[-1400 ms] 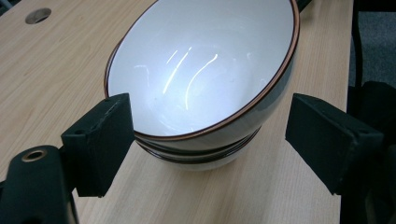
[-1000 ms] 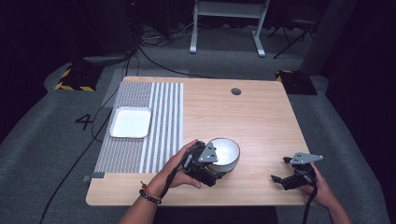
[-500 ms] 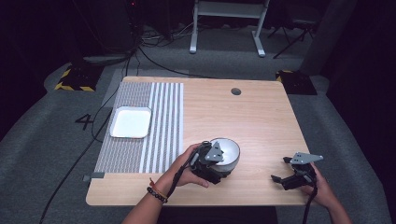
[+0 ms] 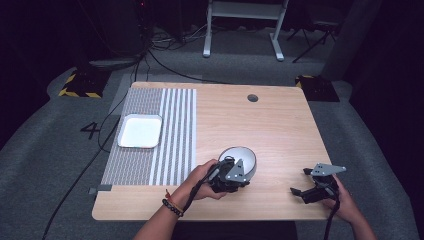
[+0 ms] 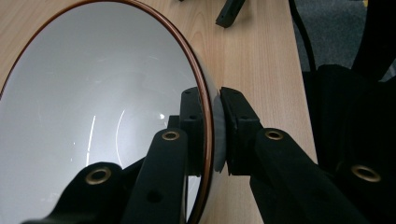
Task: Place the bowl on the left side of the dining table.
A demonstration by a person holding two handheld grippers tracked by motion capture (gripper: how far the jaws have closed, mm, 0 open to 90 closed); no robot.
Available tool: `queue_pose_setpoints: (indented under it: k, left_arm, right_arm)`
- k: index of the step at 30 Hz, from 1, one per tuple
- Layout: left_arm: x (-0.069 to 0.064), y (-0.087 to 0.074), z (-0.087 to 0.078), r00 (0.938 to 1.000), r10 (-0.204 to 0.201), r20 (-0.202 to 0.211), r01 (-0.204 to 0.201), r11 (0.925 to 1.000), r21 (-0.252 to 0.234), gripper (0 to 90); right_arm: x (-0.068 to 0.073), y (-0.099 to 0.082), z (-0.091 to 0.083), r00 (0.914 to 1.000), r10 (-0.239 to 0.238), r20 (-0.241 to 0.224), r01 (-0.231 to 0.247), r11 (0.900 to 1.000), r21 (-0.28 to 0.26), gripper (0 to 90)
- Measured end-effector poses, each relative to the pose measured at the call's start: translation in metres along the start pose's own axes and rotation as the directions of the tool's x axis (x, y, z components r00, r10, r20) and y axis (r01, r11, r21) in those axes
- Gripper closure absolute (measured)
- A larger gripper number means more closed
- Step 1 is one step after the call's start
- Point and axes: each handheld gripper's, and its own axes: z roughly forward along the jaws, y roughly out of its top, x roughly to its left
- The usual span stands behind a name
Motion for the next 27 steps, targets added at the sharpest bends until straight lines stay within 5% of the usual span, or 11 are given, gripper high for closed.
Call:
queue_pose_setpoints:
  k: [14,21,27]
  left_arm:
    - [0.001,-0.001,-0.002,0.9991,-0.042,0.012,0.042,0.9985,-0.035,79.7]
    - [0.004,-0.003,-0.008,0.9974,-0.066,0.027,0.069,0.9908,-0.116,79.0]
    - [0.004,-0.005,-0.010,0.9970,-0.068,0.037,0.073,0.9889,-0.130,79.0]
  right_arm:
    - [0.000,0.000,0.000,1.0000,0.000,0.000,0.000,1.0000,-0.001,0.5]
    - [0.000,0.000,0.000,1.0000,0.002,0.000,-0.002,1.0000,-0.001,0.5]
    - [0.000,0.000,0.000,1.0000,-0.001,0.000,0.001,1.0000,-0.001,0.5]
